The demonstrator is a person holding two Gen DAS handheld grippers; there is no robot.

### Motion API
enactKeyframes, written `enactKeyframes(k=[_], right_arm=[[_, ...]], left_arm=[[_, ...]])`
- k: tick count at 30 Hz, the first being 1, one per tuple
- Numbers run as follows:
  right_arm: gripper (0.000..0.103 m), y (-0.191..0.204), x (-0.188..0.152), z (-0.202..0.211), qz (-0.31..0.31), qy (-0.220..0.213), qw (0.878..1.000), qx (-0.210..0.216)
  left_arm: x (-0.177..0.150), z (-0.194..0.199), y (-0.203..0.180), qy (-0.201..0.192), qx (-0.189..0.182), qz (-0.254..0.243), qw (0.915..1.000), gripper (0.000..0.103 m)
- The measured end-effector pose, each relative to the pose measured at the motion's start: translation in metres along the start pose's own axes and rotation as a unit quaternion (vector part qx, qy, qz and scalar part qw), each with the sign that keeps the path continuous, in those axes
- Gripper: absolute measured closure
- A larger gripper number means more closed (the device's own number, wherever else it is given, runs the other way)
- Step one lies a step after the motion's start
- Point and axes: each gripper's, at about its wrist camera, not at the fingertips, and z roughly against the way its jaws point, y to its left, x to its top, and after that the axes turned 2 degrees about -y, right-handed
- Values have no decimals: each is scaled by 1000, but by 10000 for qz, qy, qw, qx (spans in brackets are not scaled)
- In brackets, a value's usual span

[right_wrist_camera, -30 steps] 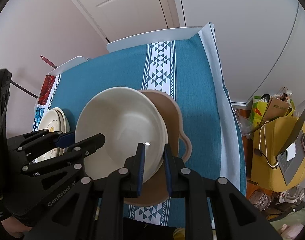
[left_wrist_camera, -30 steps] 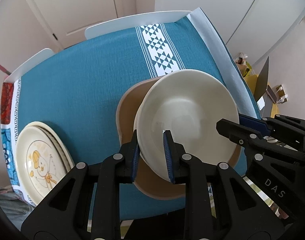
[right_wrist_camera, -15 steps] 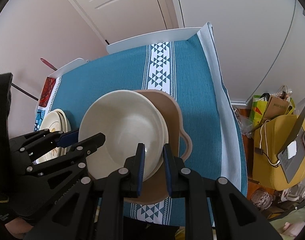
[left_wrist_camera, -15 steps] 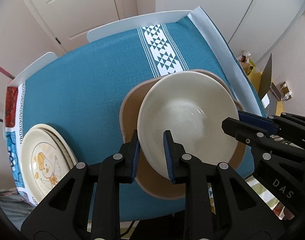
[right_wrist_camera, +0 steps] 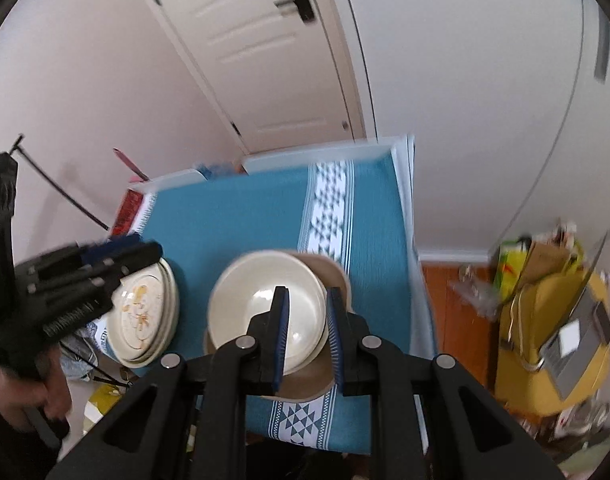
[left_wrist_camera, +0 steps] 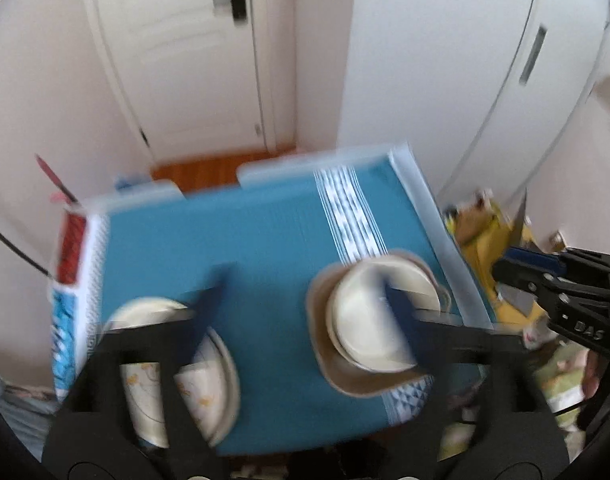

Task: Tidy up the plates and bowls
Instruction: 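Open both grippers and withdraw them from the white bowl, then reach both grippers to the beige basin rim and close them, then lift the basin holding the bowls with both grippers onto the plate stack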

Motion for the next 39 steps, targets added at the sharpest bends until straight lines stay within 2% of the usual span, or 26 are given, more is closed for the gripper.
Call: enactKeyframes(k=[1,2,3,5,7,10,14,21,24,25,28,30,32,33,34,35,36,38,39], right_arm=[[51,0,0,6,38,-84,10000,-36],[36,-1,0,14,70,-203,9997,-137],[11,-2,-2,20,104,-284,9992,-245],[9,-3,-6,25,267,-338,9982,-416],[8,-4,-12,20,443,-206,9967,-653],[4,-9,-25,-2,576,301,9948,-785],[3,-17,-42,-39,473,1321,9850,-1002],[3,-15,-47,-88,651,1905,9737,-1068],[5,-20,-49,-111,689,2234,9656,-1139],[14,-20,-49,-117,662,2279,9659,-1033],[40,-19,-50,-131,722,2379,9654,-790],[46,-18,-52,-140,800,2396,9648,-727],[54,-21,-54,-149,771,2397,9663,-534],[60,-22,-55,-152,741,2388,9673,-434],[67,-22,-57,-155,734,2370,9681,-361],[69,-22,-58,-159,757,2339,9688,-315],[74,-22,-58,-161,773,2305,9696,-284],[81,-23,-59,-164,759,2219,9720,-141],[84,-23,-60,-164,756,2186,9728,-94]], left_arm=[[0,8,3,-189,79,-48,9998,0],[-1,14,5,-299,140,-142,9994,0],[-4,16,7,-225,160,-295,9992,0],[-12,12,12,28,145,-447,9989,0],[-23,4,19,271,47,-504,9983,0],[-43,-19,24,778,-134,-535,9954,0],[-67,-51,20,1359,-321,-642,9881,0],[-84,-99,5,1893,-478,-835,9772,1],[-87,-115,0,2073,-558,-952,9720,9],[-89,-120,-2,2156,-612,-971,9697,14],[-94,-136,-5,2377,-792,-908,9638,19],[-95,-142,-9,2415,-844,-913,9624,27],[-98,-150,-13,2413,-903,-916,9619,40],[-98,-151,-14,2411,-927,-905,9618,43],[-99,-154,-15,2398,-923,-886,9624,52],[-99,-156,-16,2352,-949,-861,9635,61],[-100,-157,-18,2332,-1009,-827,9636,64],[-101,-158,-21,2312,-1103,-811,9632,78],[-103,-158,-24,2286,-1132,-853,9631,81]])
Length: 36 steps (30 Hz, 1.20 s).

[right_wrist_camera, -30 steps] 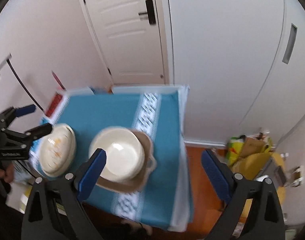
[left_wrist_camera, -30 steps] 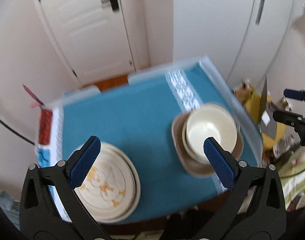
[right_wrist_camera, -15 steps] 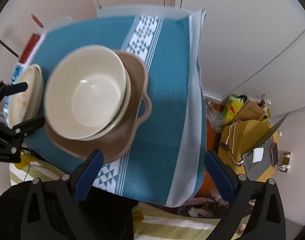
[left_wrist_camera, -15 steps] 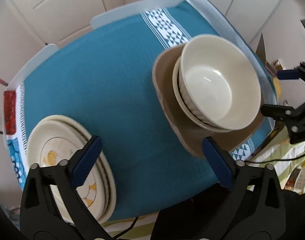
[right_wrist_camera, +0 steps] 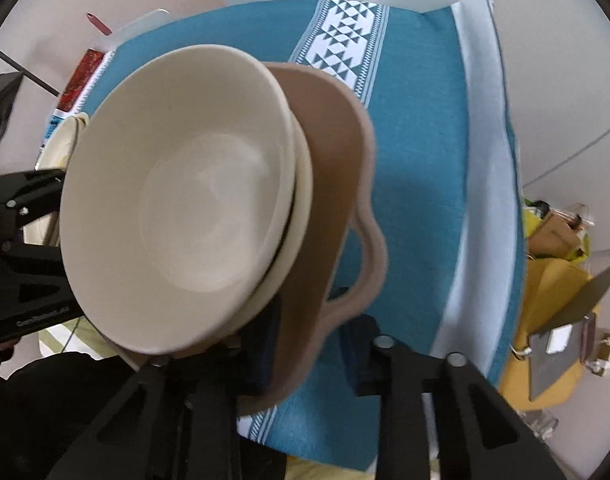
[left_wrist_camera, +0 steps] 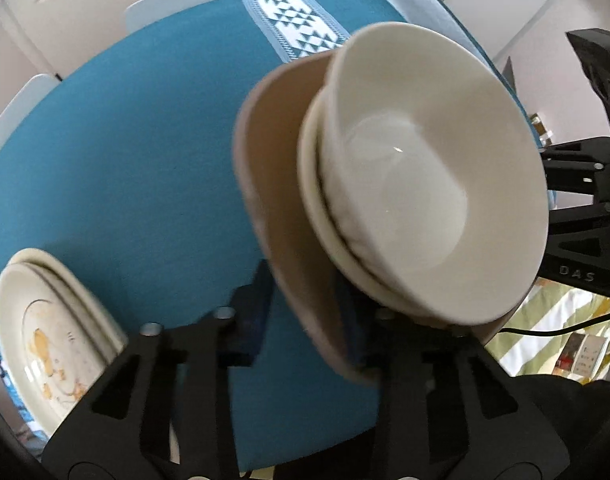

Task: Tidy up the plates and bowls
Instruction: 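Lift the basin holding the bowls with both grippers onto the plate stack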

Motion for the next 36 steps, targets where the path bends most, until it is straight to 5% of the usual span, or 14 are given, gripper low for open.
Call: enactKeyframes(k=[3,14,23,36], right_arm=[[86,3,-3,0,116,-111,9999,-24],[89,13,-3,10,298,-376,9988,-93],[89,32,20,51,670,-630,9956,-190],[89,135,71,99,1443,-998,9844,-153]], left_arm=[[0,-3,-7,-40,-51,-162,9998,91],[0,8,-9,-345,165,-31,9993,92],[15,63,10,-662,389,260,9967,92],[-18,145,88,-960,713,739,9901,92]])
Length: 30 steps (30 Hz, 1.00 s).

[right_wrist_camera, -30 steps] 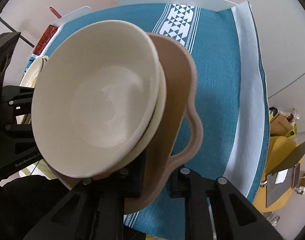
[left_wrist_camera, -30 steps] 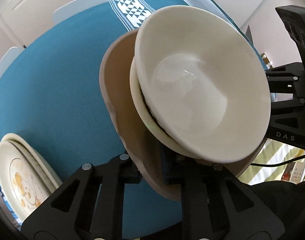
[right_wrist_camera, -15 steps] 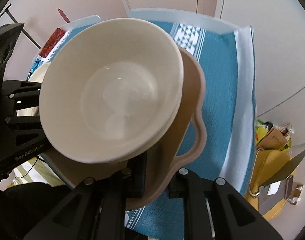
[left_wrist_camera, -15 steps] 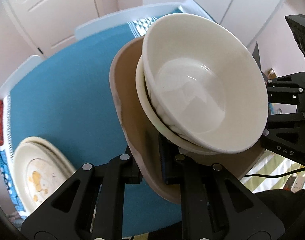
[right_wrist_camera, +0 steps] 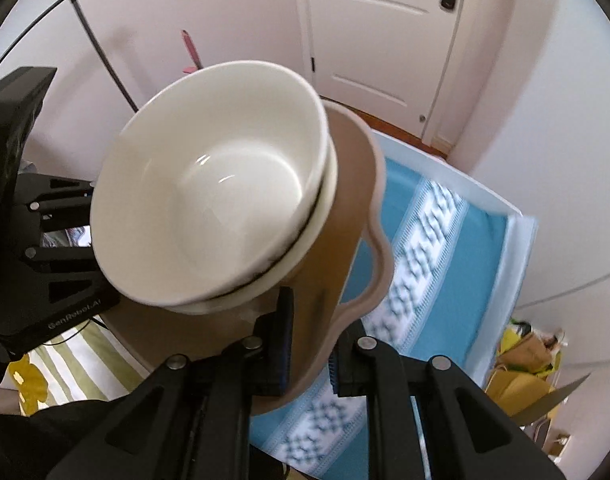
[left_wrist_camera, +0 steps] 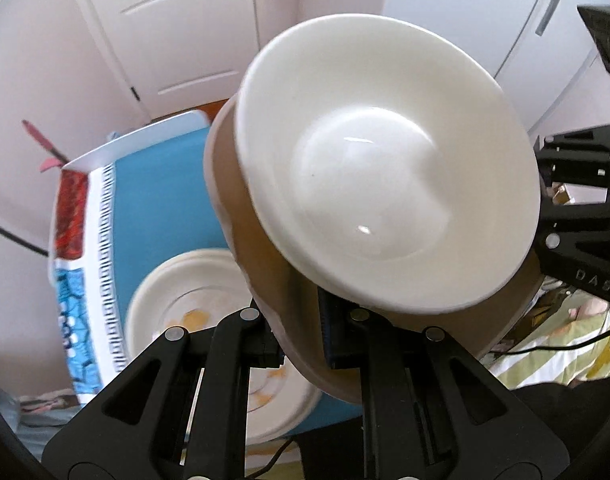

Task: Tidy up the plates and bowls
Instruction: 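Lift the basin holding the bowls with both grippers onto the plate stack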

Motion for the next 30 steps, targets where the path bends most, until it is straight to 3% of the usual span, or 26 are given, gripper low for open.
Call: enactKeyframes(k=[6,15,23,30], right_arm=[[89,60,16,-20,-31,57,10000,-4],[89,128,9,-78,-817,412,9958,56],[89,140,-7,-105,-1221,568,9909,22],[89,137,-9,-114,-1138,592,9917,26]], left_arm=[[-49,-5,54,144,-82,-62,9998,92],[-102,-31,106,504,-179,-504,9973,93],[-119,-50,117,603,-272,-522,9964,94],[-124,-58,112,660,-130,-577,9961,94]])
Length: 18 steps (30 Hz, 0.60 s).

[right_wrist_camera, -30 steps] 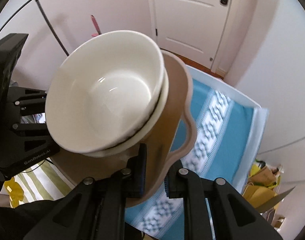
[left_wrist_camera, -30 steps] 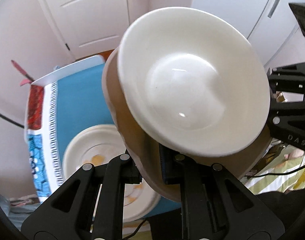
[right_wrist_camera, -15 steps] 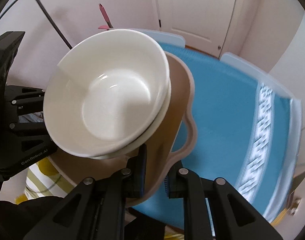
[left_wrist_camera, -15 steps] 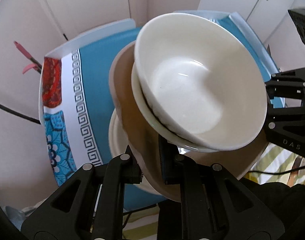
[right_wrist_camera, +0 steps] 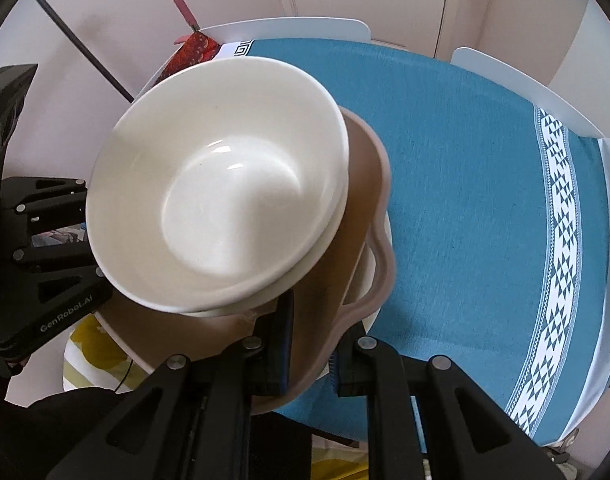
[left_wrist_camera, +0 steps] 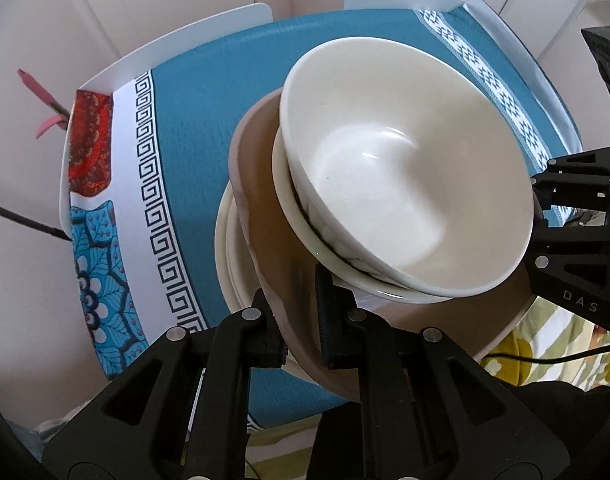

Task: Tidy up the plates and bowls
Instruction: 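Lift the basin holding the bowls with both grippers onto the plate stack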

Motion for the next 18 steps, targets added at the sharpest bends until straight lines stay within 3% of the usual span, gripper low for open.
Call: enactKeyframes(k=[13,18], right_arm=[[89,6,1,-1,210,29,9995,-251],[89,6,1,-4,151,99,9996,-220]], left_arm=[[-11,-8,-7,72,21,45,10000,94],[-13,-14,-11,283,169,-96,9994,87]])
